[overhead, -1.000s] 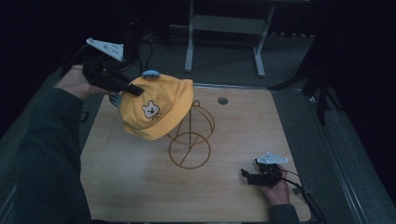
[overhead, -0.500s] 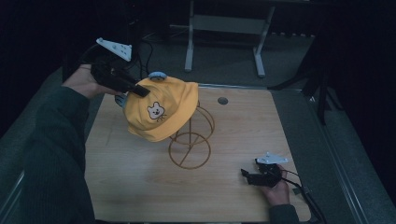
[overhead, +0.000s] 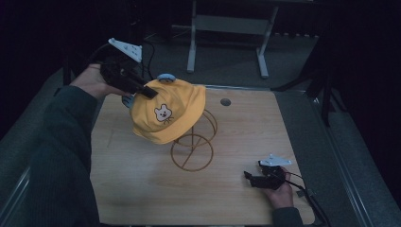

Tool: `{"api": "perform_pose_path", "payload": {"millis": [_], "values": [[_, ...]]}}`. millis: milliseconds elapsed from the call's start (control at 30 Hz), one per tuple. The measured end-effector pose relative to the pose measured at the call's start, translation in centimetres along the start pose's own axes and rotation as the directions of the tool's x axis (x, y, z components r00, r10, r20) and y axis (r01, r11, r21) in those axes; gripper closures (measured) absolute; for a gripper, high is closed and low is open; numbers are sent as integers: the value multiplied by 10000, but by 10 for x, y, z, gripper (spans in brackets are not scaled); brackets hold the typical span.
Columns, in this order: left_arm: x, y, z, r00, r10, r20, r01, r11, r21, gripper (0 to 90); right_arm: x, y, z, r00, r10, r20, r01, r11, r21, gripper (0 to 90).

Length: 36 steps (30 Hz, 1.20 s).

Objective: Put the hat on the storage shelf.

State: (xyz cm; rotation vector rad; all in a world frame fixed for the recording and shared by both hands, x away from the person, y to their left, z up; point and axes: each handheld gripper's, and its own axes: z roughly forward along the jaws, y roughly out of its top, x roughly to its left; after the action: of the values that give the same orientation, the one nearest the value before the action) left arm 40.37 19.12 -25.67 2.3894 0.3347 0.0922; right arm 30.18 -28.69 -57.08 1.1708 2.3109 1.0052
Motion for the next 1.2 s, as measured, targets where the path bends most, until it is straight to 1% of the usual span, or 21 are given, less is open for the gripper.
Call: {"api": "perform_pose_path", "payload": {"millis": [167,400,500,633,867,1100,1200], "values": [[-1,8,5,9999,118,59,-119,9998,152,782,0,0,0,10000,4,-1,-4,10000,-1,209],[-2,18,13,9999,150,65,-153,9987,481,782,0,0,0,10000,-7,-2,7,10000,17,209],[-2,22,16,9998,170,52,-173,9983,559,782,0,0,0,10000,-18,3,18,10000,14,209],[-3,27,20,9998,219,-11,-217,9967,778,781,0,0,0,10000,-26,9,26,10000,19,209],[-5,38,27,9994,334,-93,-324,9953,914,777,0,0,0,10000,-29,7,29,10000,30,209],[-8,51,38,9989,463,42,-465,9935,1041,770,0,0,0,10000,-26,3,26,10000,28,209],[-8,54,42,9988,483,81,-489,9931,1068,768,0,0,0,10000,-19,-2,19,10000,30,209]]}}
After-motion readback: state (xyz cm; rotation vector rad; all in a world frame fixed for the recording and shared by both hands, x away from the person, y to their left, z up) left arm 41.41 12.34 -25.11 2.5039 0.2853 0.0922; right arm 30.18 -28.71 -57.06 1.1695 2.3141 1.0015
